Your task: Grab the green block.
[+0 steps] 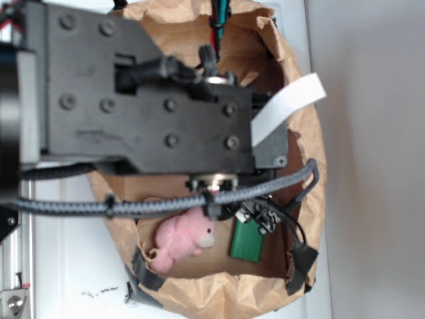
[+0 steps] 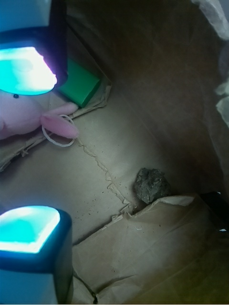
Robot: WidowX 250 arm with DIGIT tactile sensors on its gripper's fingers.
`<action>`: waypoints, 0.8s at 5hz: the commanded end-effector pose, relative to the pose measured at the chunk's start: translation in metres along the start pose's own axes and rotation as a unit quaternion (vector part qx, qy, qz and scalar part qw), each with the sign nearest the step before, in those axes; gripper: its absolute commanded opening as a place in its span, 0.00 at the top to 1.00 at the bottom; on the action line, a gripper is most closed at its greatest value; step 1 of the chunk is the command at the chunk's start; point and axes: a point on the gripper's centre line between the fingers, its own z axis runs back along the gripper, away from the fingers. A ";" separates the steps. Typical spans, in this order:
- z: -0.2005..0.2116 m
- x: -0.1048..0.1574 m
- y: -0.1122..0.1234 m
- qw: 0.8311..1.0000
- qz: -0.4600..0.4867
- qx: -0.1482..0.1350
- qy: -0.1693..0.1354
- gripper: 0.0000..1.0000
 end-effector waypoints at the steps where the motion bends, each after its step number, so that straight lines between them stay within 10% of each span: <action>1: -0.010 -0.009 -0.014 0.994 0.085 -0.066 -0.033 0.00; 4: -0.044 -0.013 -0.037 0.995 0.035 -0.075 -0.057 0.00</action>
